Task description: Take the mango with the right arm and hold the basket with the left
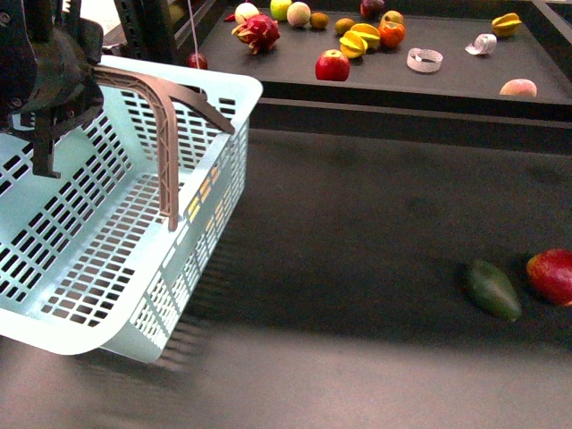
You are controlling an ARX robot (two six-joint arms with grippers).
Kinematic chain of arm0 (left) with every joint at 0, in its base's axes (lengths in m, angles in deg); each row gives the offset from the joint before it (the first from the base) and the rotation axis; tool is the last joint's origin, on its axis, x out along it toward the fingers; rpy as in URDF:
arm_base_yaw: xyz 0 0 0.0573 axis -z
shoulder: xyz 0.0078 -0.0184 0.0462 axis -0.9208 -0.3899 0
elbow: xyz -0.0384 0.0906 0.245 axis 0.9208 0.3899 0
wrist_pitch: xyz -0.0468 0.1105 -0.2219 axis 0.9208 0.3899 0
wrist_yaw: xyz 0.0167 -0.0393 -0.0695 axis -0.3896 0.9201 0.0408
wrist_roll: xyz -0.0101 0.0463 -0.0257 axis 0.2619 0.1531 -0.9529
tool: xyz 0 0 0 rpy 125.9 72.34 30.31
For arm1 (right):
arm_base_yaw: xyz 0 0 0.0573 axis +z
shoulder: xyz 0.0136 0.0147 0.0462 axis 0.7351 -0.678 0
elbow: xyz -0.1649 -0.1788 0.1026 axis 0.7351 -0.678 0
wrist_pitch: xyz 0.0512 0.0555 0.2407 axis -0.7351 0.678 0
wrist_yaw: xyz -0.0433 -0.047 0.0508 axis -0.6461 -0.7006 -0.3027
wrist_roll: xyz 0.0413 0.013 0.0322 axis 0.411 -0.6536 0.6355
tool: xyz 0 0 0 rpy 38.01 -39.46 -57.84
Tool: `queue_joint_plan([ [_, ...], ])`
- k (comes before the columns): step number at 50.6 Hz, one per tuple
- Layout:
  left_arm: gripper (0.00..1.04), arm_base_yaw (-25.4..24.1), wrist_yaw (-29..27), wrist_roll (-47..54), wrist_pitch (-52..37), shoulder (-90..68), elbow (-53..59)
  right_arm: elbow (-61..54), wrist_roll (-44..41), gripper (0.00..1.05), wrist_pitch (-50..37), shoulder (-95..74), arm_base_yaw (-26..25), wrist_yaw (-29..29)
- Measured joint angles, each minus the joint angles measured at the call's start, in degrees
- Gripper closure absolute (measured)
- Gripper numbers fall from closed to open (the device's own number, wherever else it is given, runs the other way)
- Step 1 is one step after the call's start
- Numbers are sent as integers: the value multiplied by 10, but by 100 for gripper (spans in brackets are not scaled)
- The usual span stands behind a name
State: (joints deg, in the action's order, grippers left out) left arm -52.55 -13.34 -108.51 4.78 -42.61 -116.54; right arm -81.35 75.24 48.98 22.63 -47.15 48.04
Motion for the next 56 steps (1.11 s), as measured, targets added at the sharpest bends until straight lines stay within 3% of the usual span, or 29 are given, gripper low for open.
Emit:
queue_joint_plan([
  [16, 99, -25, -26, -51, 24, -87, -65, 0, 0, 8, 0, 0, 0, 0],
  [39, 99, -21, -29, -96, 58, -139, -132, 0, 0, 8, 0, 0, 0, 0],
  [56, 44, -17, 4, -122, 65, -70, -62, 0, 0, 8, 0, 0, 0, 0],
])
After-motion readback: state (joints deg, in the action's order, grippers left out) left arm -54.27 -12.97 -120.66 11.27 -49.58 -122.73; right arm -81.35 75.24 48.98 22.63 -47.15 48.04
